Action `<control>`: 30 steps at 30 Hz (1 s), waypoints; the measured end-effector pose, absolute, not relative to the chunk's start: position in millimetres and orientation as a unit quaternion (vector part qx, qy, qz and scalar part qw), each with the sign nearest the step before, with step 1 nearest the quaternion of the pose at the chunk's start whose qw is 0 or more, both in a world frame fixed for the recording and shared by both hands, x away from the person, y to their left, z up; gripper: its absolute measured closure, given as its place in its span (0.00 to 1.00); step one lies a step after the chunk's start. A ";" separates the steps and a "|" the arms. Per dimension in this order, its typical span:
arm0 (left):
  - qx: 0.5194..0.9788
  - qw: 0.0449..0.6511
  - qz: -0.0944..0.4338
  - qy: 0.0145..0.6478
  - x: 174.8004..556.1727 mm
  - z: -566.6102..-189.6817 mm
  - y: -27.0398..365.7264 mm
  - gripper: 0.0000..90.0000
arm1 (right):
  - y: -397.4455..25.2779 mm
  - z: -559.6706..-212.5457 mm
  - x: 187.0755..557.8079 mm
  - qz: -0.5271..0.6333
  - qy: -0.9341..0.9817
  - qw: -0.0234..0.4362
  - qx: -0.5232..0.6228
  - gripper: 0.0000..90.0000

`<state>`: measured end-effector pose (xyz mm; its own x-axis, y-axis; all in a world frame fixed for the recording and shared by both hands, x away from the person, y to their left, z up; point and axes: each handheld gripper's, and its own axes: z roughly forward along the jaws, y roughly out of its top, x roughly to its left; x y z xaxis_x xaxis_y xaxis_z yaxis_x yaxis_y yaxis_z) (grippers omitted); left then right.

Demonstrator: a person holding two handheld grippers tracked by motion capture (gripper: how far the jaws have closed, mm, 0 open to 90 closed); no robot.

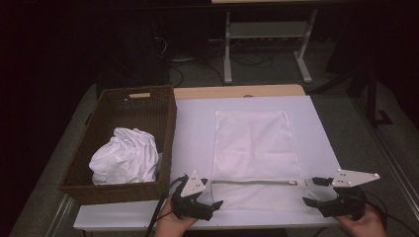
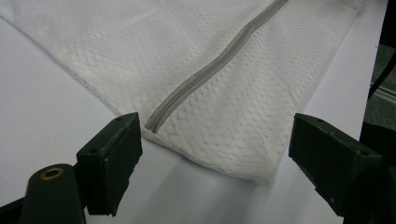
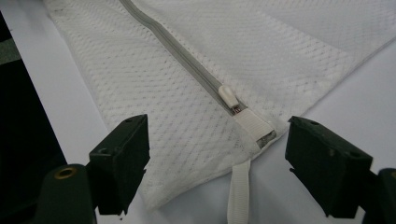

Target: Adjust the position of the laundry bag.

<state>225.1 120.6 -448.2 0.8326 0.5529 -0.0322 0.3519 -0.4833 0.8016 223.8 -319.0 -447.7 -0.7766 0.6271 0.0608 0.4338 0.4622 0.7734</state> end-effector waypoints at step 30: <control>0.854 0.444 0.107 0.248 222.7 -445.8 109.2 0.19 | -321.5 -437.4 223.1 0.411 0.838 0.133 0.334 0.27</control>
